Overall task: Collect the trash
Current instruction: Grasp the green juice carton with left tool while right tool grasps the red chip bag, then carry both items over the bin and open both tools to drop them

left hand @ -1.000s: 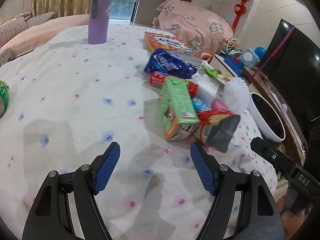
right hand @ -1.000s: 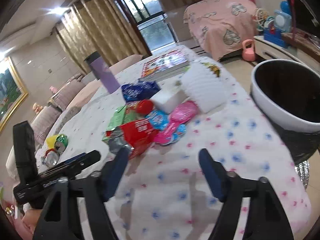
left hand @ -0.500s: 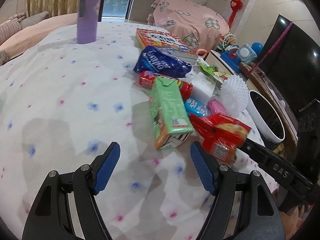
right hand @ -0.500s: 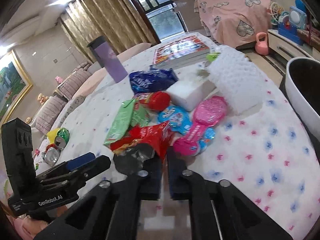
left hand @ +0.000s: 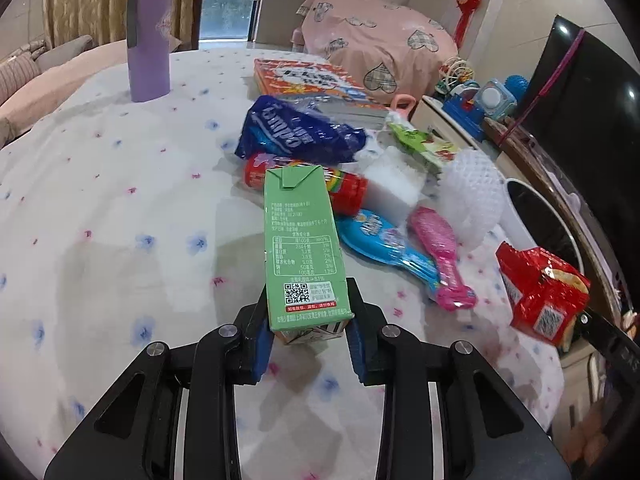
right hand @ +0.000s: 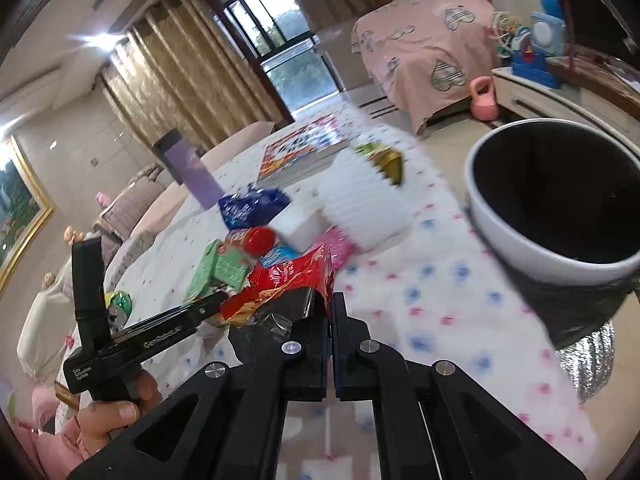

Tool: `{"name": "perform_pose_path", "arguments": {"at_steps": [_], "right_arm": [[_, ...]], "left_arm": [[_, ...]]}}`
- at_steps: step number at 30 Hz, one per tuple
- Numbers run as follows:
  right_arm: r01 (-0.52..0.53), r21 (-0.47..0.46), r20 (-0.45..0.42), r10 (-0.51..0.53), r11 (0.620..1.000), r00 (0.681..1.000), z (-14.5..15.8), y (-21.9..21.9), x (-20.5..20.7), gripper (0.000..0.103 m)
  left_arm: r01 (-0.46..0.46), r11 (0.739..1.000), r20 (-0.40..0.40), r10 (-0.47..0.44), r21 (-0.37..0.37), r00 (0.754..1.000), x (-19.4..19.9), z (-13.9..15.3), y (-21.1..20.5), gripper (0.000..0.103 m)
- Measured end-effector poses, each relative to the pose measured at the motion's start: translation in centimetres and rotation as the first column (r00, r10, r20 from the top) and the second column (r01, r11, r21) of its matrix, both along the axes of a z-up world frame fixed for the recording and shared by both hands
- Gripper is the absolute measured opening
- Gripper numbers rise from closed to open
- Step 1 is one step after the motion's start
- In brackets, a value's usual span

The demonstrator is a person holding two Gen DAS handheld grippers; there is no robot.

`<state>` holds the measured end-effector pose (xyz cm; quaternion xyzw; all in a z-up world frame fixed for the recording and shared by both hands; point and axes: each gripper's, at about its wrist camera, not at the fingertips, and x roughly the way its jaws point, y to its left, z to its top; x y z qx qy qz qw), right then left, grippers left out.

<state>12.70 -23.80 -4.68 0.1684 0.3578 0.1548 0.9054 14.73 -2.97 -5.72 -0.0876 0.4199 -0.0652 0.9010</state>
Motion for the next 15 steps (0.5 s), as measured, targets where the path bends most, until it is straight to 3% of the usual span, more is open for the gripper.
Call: {"name": "perform_pose_path", "arguments": {"at_steps": [7, 15], "right_arm": [[0.082, 0.008, 0.017, -0.082, 0.997, 0.996, 0.4, -3.9, -1.2, 0.001], [0.178, 0.009, 0.033, -0.178, 0.984, 0.983, 1.1, -8.4, -2.4, 0.001]], "left_arm": [[0.098, 0.995, 0.043, -0.098, -0.01, 0.994, -2.0, 2.1, -3.1, 0.03], [0.255, 0.967, 0.072, -0.254, -0.011, 0.965, -2.4, 3.8, -9.0, 0.03]]}}
